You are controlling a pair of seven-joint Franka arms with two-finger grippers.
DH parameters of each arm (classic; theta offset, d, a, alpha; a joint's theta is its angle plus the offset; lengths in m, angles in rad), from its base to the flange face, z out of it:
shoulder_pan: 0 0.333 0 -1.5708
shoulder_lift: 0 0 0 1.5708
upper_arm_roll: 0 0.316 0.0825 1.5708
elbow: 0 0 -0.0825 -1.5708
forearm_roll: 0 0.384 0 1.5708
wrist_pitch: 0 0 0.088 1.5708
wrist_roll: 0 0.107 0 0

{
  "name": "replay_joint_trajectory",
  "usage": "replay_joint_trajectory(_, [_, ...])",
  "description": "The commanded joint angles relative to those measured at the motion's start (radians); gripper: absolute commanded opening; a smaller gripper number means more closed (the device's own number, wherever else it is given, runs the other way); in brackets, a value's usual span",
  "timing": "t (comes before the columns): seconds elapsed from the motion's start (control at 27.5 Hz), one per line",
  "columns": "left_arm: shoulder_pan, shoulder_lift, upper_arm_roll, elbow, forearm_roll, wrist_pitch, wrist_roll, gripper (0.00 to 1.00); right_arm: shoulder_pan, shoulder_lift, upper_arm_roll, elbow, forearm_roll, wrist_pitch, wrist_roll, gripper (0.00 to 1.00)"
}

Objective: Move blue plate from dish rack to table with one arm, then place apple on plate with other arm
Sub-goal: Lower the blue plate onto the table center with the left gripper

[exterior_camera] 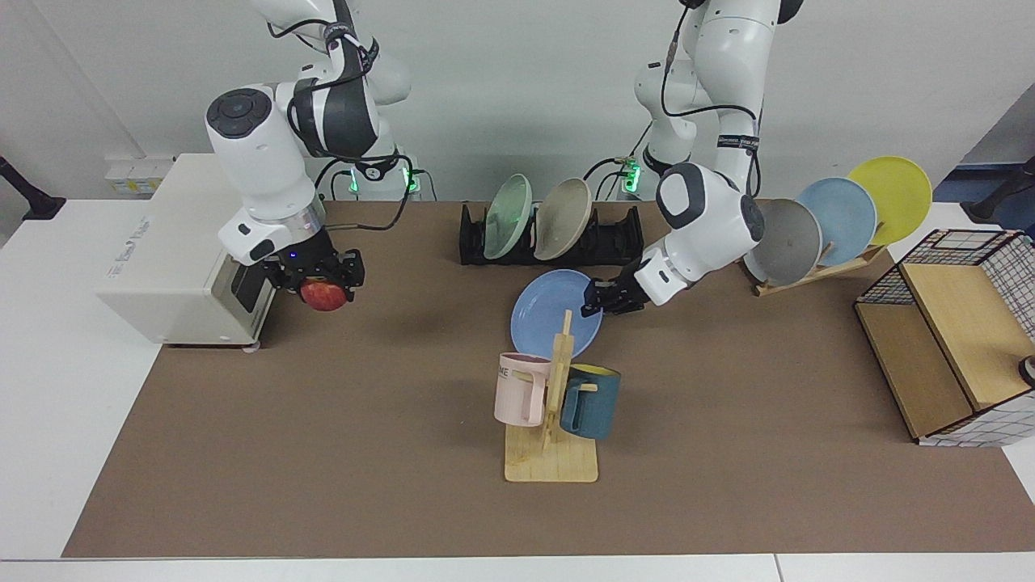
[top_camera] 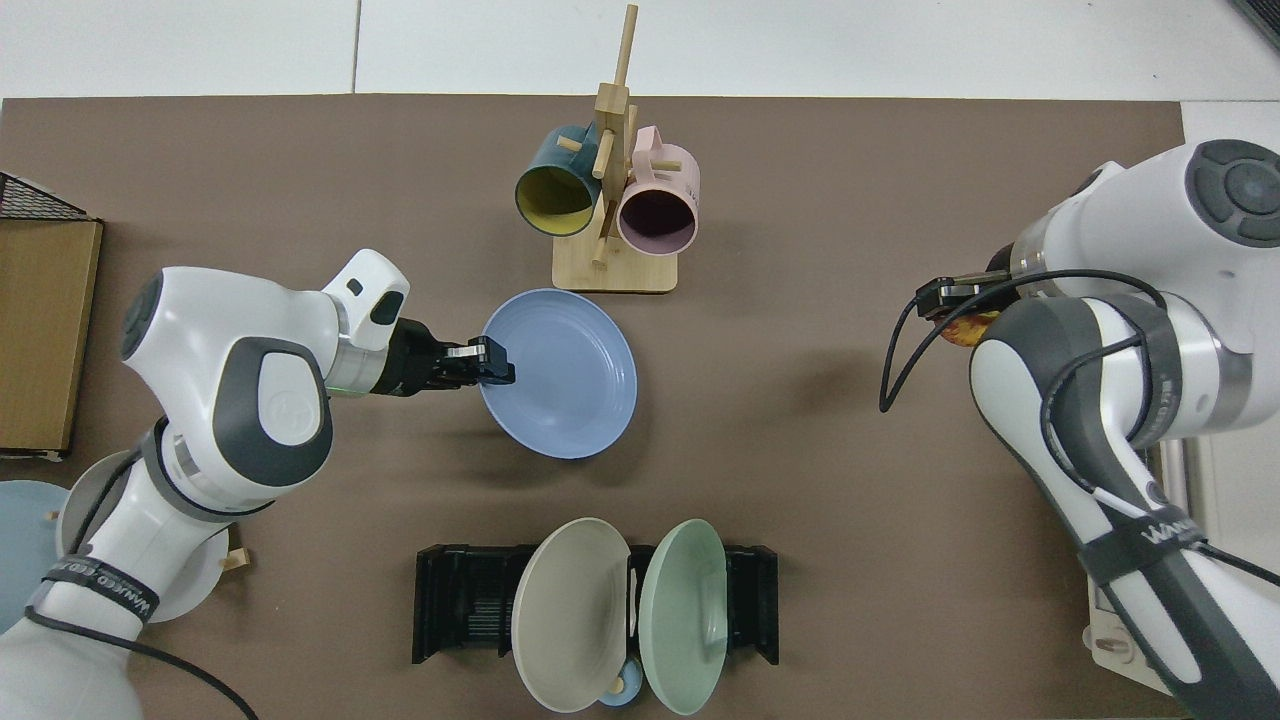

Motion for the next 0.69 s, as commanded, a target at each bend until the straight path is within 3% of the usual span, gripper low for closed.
replay_joint_trajectory(0.0, [-0.055,-0.017,0.005,-0.042,-0.008,0.097,-0.004,0.27,-0.006,-0.019,0.006,-0.004,-0.006,-0.017,-0.020,0.00])
replay_joint_trajectory(0.04, [-0.067,-0.016,0.005,-0.043,-0.008,0.123,-0.003,0.34,-0.006,-0.019,0.008,-0.006,-0.006,-0.018,-0.020,0.00])
replay_joint_trajectory(0.25, [-0.073,-0.017,0.005,-0.046,0.019,0.141,-0.030,0.47,-0.002,-0.023,0.008,-0.017,0.008,-0.020,-0.019,0.00])
replay_joint_trajectory(0.44, [-0.069,-0.031,0.008,-0.042,0.127,0.102,-0.095,0.48,0.024,-0.023,0.010,-0.027,0.009,-0.017,-0.014,0.00])
replay_joint_trajectory(0.65, [-0.061,-0.075,0.045,0.015,0.301,-0.056,-0.173,0.50,0.077,-0.017,0.010,-0.027,0.011,-0.003,-0.005,0.00])
